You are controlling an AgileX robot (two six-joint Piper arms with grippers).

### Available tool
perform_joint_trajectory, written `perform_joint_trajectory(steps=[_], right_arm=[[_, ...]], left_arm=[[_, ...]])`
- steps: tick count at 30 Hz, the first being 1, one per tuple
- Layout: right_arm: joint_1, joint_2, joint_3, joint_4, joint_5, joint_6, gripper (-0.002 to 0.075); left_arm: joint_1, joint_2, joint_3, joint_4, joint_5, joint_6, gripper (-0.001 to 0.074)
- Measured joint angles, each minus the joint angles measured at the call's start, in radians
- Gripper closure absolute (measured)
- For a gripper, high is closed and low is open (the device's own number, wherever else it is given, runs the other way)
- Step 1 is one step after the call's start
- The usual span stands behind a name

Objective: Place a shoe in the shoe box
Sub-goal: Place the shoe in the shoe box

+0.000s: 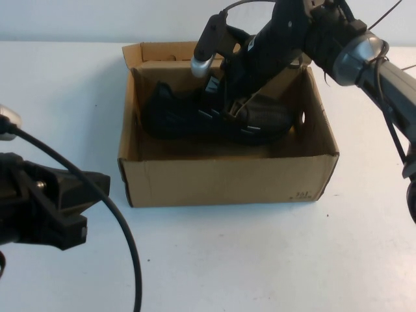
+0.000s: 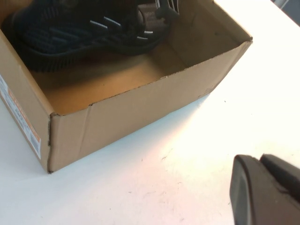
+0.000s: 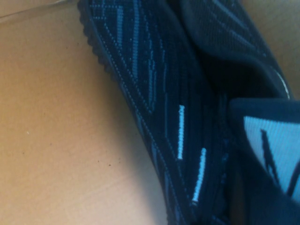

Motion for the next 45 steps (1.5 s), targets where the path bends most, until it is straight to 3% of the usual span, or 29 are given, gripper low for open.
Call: perform_joint_trajectory(steps=[32,35,41,45], right_arm=[[0.0,0.043,0.0,-0.025,-0.027,0.158,0.0697],[0.0,0.043,0.0,-0.025,-0.032,0.161,0.0648],[0.0,0.043,0.0,-0.02,-0.056,0.171,0.0465],[0.0,0.03,0.0,-0.022,-0.056,0.188,0.0416]], left_arm=[[0.0,0.0,0.0,-0.002,0.012,0.001,0.0736],[0.0,0.0,0.0,-0.002,0.018,0.001,0.0736],[0.0,0.0,0.0,-0.005,0.045,0.001,0.0736],[0.0,0.0,0.0,-0.005,0.056,0.001,0.0736]])
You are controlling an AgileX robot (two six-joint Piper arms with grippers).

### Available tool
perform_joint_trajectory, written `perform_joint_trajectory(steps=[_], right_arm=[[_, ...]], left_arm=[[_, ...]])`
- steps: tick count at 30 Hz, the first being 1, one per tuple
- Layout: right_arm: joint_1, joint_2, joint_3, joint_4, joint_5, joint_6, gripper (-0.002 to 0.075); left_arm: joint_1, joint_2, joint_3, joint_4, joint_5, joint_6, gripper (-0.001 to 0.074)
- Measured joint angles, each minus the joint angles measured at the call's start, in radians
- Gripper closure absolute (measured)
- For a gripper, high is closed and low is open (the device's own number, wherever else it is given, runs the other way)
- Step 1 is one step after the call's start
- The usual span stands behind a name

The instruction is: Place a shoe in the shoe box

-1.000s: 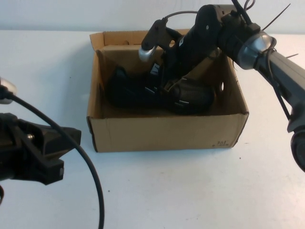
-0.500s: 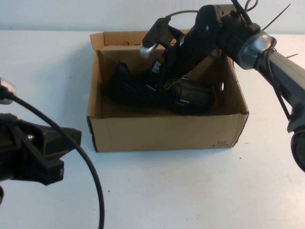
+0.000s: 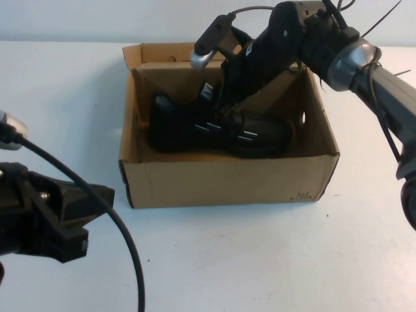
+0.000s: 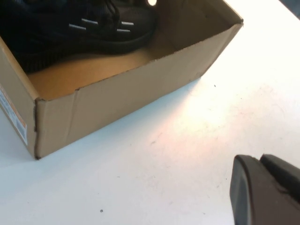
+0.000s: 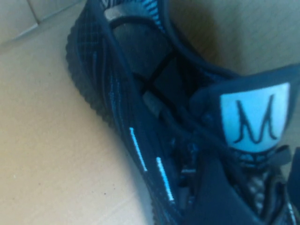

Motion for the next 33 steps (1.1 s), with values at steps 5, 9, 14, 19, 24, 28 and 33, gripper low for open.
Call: perform_joint_trajectory(steps=[5,9,14,19,24,28,33], right_arm=[[0.0,-0.039,0.0,0.0,0.004,0.021,0.0405],[0.0,-0.097,0.0,0.0,0.027,0.025,0.0428],[0.0,-0.193,0.0,0.0,0.079,0.025,0.0599],[0.0,-0.326,-0.002,0.013,0.154,0.058,0.0723],[0.0,-0.441,-0.002,0.075,0.237,0.081,0.0739],[0.0,-0.522,-0.004,0.116,0.269,0.115,0.0741],[0.0,-0.597,-0.004,0.136,0.275,0.177,0.0742]], left_arm=[[0.0,0.0,0.0,0.0,0.011,0.007,0.0736],[0.0,0.0,0.0,0.0,0.038,0.051,0.0736],[0.0,-0.04,-0.007,0.069,0.134,0.118,0.0736],[0.0,-0.105,-0.047,0.182,0.232,0.137,0.0736],[0.0,-0.165,-0.063,0.265,0.315,0.14,0.0736],[0.0,-0.216,-0.063,0.297,0.402,0.126,0.0736],[0.0,-0.311,-0.063,0.31,0.491,0.095,0.0736]])
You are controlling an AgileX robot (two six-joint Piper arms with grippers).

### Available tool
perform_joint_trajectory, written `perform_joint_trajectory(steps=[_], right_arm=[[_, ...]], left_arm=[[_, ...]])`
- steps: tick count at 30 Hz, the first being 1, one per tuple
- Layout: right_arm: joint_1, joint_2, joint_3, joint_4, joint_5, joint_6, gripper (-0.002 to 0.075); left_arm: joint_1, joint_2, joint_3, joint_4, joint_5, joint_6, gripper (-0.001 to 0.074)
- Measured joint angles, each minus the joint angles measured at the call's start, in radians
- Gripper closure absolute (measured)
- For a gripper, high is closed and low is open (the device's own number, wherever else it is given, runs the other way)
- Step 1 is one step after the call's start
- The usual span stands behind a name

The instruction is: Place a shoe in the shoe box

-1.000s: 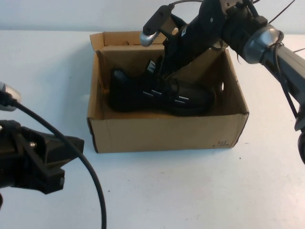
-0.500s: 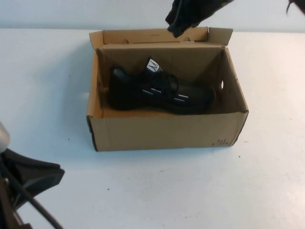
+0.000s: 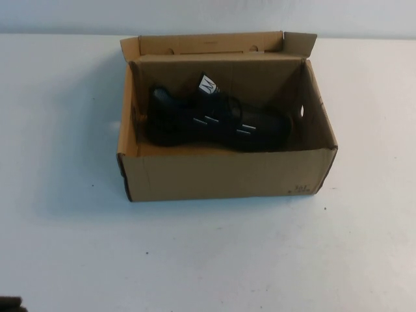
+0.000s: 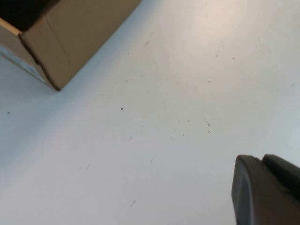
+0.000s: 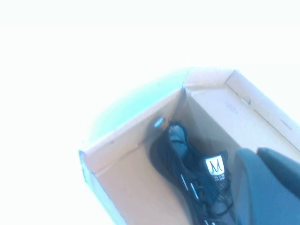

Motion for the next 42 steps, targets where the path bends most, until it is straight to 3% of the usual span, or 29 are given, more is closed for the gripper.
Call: perform_joint_trajectory(steps=[14,21,28,33,42], right_arm=[[0.0,-0.058,0.001,0.052,0.007,0.081,0.0742],[0.0,-0.068,0.001,-0.091,0.008,0.103,0.0742],[0.0,-0.106,0.016,-0.105,0.008,0.107,0.0742],[0.0,-0.173,0.149,-0.106,-0.024,0.11,0.0742],[0.0,-0.431,0.559,-0.108,-0.259,0.114,0.0742]], left_arm=[[0.0,-0.341,-0.002,0.198,0.039,-0.228,0.0736],[0.0,-0.386,-0.007,0.265,0.022,-0.301,0.0736],[0.0,-0.386,-0.007,0.271,-0.041,-0.317,0.0736],[0.0,-0.386,-0.007,0.271,-0.076,-0.319,0.0736],[0.0,-0.386,0.026,0.271,-0.165,-0.361,0.0736]])
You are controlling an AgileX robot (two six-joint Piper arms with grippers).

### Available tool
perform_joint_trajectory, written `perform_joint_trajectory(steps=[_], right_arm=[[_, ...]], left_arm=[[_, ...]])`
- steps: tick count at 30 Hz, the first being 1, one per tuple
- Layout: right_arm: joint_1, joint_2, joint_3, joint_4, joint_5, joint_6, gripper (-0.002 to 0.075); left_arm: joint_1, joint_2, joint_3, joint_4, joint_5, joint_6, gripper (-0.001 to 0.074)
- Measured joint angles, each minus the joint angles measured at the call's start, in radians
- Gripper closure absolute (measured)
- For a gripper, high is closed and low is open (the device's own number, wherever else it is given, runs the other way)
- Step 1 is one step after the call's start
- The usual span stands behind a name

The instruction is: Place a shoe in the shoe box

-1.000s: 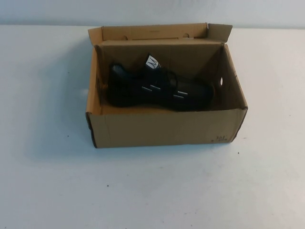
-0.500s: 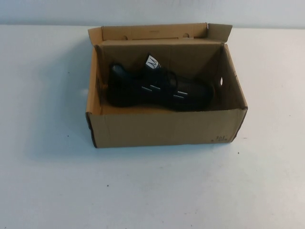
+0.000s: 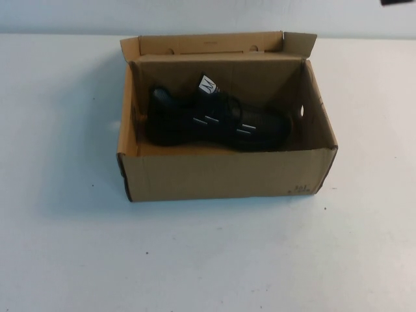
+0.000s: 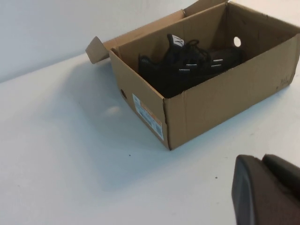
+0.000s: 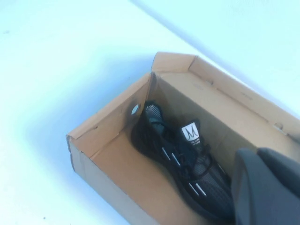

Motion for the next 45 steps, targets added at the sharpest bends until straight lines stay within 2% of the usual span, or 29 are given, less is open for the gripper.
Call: perform_joint_trajectory(steps=[6,17,23,28,45], right_arm=[[0.0,-0.267,0.323,0.006,-0.173,0.016,0.0742],[-0.002,-0.812,0.987,0.051,-0.469,0.082,0.0742],[-0.002,-1.013,1.228,0.065,-0.557,0.094,0.0742],[-0.002,-1.085,1.307,0.069,-0.567,0.094,0.0742],[-0.002,-1.09,1.31,0.071,-0.574,0.094,0.0742]], left_arm=[[0.0,0.0,0.072,-0.026,-0.074,-0.073,0.0736],[0.0,0.0,0.124,-0.105,-0.226,-0.087,0.0736],[0.0,0.004,0.125,-0.109,-0.238,-0.09,0.0736],[0.0,0.009,0.125,-0.109,-0.24,-0.092,0.0736],[0.0,0.01,0.125,-0.11,-0.24,-0.094,0.0736]])
